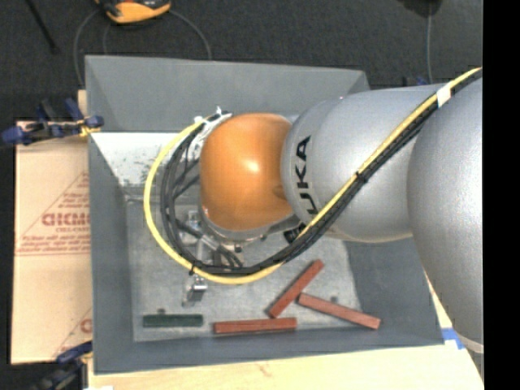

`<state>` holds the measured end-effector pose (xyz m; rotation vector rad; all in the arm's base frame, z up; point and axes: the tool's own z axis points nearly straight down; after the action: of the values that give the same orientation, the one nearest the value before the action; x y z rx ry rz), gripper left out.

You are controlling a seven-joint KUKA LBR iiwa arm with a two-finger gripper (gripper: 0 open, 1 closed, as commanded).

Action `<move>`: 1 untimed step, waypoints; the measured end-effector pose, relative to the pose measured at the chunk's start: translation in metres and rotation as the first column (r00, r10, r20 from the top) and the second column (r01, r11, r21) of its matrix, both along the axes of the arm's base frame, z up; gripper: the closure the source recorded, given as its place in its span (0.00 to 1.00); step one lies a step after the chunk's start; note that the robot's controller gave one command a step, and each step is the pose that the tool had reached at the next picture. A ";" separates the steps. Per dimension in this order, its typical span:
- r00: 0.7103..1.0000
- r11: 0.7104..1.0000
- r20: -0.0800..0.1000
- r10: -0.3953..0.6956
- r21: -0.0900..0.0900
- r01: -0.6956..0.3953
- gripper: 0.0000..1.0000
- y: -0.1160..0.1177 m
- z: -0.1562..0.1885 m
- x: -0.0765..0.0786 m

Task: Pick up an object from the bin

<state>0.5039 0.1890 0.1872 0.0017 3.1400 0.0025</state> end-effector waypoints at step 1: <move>1.000 1.000 0.000 -0.001 0.000 0.001 0.00 0.000 0.000 0.000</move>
Offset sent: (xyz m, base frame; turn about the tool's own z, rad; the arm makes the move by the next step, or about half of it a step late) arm -0.0263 0.0106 -0.1172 -0.0821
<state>0.5039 0.1889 0.1872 0.0029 3.1400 0.0024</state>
